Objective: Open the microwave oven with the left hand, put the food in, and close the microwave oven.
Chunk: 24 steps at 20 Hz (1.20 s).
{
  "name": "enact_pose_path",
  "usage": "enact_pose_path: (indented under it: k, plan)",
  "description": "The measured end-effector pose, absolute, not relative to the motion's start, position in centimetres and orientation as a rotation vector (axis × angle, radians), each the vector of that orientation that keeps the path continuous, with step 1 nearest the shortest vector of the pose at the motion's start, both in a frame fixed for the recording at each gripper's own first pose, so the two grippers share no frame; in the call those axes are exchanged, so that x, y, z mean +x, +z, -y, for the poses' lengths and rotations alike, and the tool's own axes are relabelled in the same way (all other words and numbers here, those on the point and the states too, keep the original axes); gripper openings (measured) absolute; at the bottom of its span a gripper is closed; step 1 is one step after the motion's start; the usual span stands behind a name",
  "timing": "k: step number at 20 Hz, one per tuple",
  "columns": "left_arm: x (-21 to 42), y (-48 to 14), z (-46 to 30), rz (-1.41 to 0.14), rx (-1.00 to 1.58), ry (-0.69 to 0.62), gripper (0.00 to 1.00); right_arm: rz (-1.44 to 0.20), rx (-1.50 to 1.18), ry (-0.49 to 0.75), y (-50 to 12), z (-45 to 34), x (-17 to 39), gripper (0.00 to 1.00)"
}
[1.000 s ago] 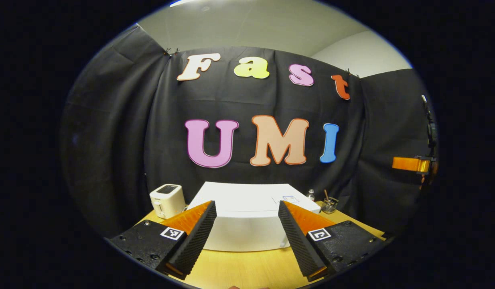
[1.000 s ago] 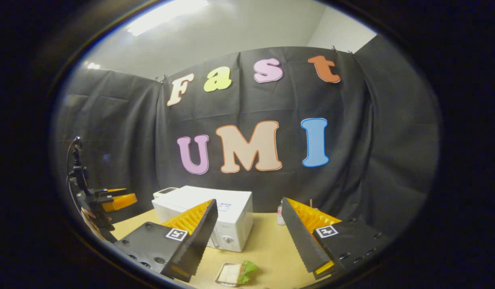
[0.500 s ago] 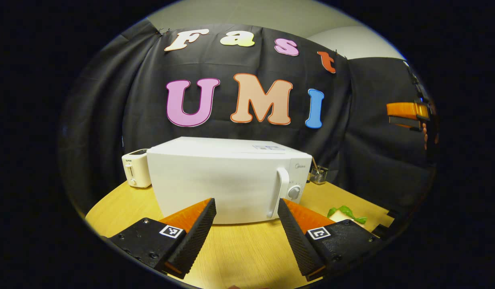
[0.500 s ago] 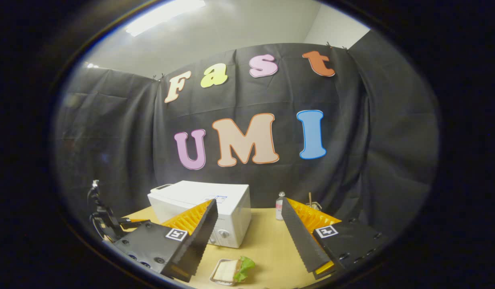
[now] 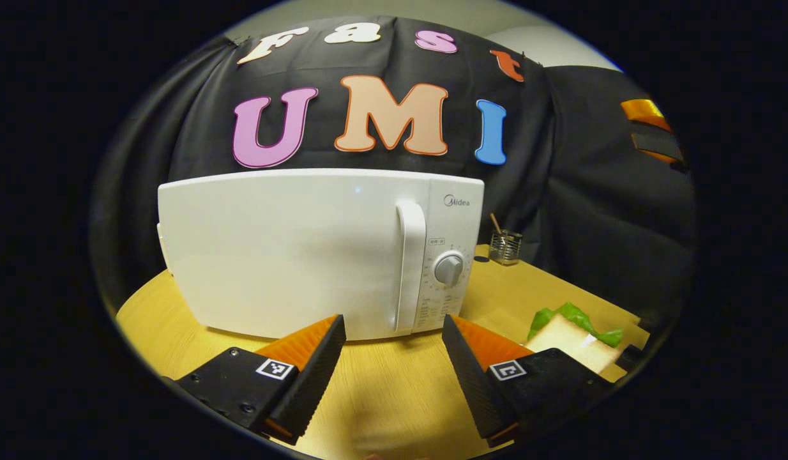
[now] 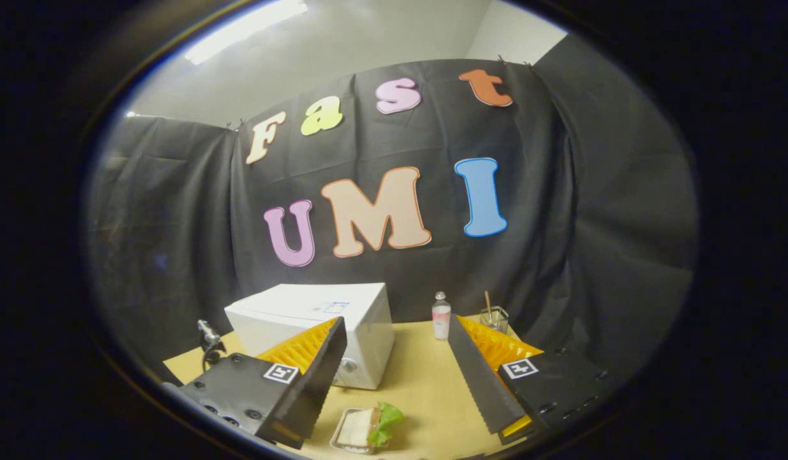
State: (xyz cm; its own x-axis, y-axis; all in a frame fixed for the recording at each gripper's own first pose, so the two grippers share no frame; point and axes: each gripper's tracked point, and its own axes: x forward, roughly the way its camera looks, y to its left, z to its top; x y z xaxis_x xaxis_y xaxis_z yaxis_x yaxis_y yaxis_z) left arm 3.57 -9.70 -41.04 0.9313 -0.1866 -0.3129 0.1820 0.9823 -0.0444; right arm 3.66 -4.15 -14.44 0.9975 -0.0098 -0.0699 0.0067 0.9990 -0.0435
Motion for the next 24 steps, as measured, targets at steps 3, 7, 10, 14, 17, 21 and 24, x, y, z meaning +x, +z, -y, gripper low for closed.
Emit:
enact_pose_path:
  k: [3, 7, 10, 14, 17, 21, 24]
  plan:
    - [5.4, -41.4, 9.9, -0.315, -0.009, -0.145, 0.95, -0.078, -0.026, -0.048, -15.4, 5.8, 3.6, 0.92]
    - [7.0, -41.8, 11.0, -0.318, -0.028, -0.122, 0.85, -0.086, -0.003, -0.097, -16.5, 7.8, 3.7, 0.92]
    - [8.1, -42.1, 11.5, -0.323, -0.019, -0.113, 0.76, -0.098, 0.009, -0.123, -17.6, 8.9, 3.6, 0.92]
    - [9.1, -42.3, 11.6, -0.314, -0.009, -0.093, 0.51, -0.12, 0.02, -0.122, -18.9, 9.3, 3.6, 0.89]
    - [9.7, -41.9, 12.5, -0.283, -0.057, -0.129, 0.48, -0.134, 0.028, -0.122, -19.4, 9.6, 3.4, 0.89]
    - [10.2, -42.4, 11.9, -0.293, -0.049, -0.105, 0.47, -0.135, 0.015, -0.119, -19.8, 9.6, 3.1, 0.89]
    - [10.1, -42.5, 11.9, -0.309, -0.03, -0.129, 0.28, -0.138, -0.001, -0.115, -20.3, 9.3, 3.0, 0.89]
